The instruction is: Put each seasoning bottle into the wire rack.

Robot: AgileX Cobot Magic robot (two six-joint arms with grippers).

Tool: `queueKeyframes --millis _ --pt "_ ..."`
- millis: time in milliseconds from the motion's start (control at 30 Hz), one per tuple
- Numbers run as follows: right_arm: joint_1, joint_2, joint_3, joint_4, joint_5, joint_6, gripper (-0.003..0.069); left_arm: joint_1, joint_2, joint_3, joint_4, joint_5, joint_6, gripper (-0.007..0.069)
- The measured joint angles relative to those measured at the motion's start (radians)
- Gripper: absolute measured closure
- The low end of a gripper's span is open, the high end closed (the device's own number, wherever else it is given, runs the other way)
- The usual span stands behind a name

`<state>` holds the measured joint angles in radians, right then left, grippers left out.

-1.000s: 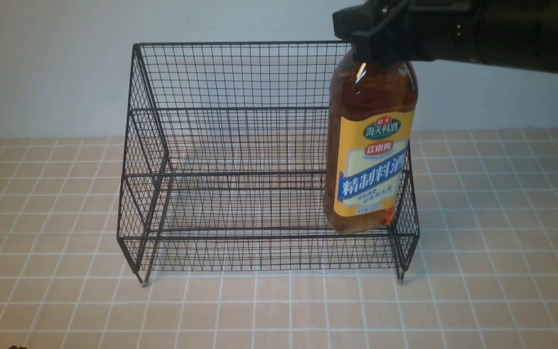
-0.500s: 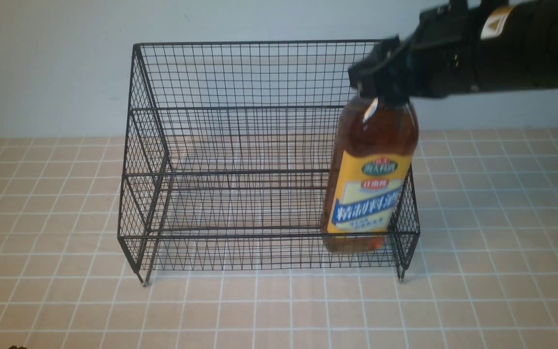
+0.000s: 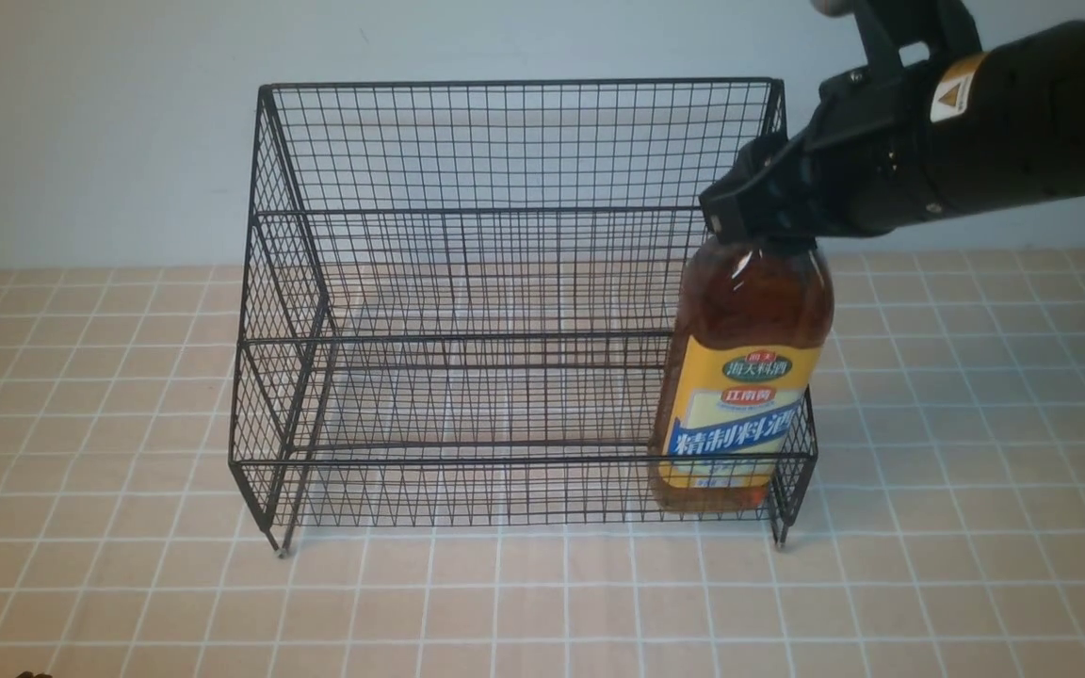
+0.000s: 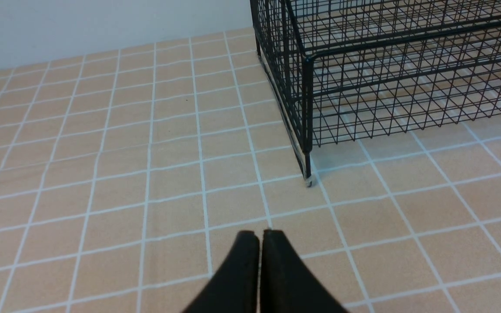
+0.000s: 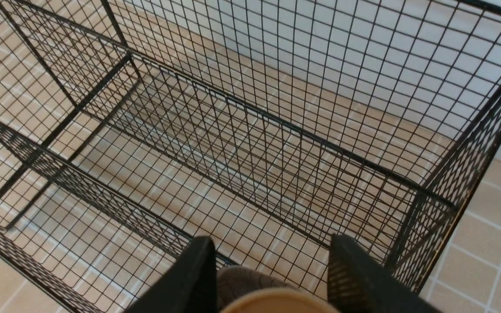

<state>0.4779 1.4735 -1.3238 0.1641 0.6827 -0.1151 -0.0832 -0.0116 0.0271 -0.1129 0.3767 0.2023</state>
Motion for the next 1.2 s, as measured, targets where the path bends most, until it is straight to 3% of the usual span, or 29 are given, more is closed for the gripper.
queueKeyframes --millis 267,500,567,633,700,733,800,833,1033,1200 --pt "0.000 -0.036 -0.012 -0.010 -0.019 0.000 0.0116 0.000 0.000 0.000 0.000 0.000 0.000 0.0634" --pt "0.000 -0.216 -0.033 -0.072 -0.016 0.056 0.0118 0.000 0.000 0.000 0.000 0.000 0.000 0.0634" --pt "0.000 -0.281 -0.051 -0.094 -0.002 0.089 0.0150 0.000 0.000 0.000 0.000 0.000 0.000 0.0634" --pt "0.000 -0.370 -0.062 -0.123 0.027 0.129 0.0214 0.000 0.000 0.000 0.000 0.000 0.000 0.0634" --pt "0.000 -0.475 -0.069 -0.164 0.086 0.168 0.0323 0.000 0.000 0.000 0.000 0.000 0.000 0.0634" --pt "0.000 -0.494 -0.068 -0.172 0.109 0.180 0.0335 0.000 0.000 0.000 0.000 0.000 0.000 0.0634" --pt "0.000 -0.615 -0.070 -0.241 0.220 0.235 0.0522 0.000 0.000 0.000 0.000 0.000 0.000 0.0634" --pt "0.000 -0.681 -0.066 -0.271 0.274 0.269 0.0580 0.000 0.000 0.000 0.000 0.000 0.000 0.0634" --pt "0.000 -0.948 0.055 -0.362 0.361 0.369 0.0667 0.000 0.000 0.000 0.000 0.000 0.000 0.0634" --pt "0.000 -1.290 0.293 -0.435 0.234 0.499 0.0671 0.000 0.000 0.000 0.000 0.000 0.000 0.0634"
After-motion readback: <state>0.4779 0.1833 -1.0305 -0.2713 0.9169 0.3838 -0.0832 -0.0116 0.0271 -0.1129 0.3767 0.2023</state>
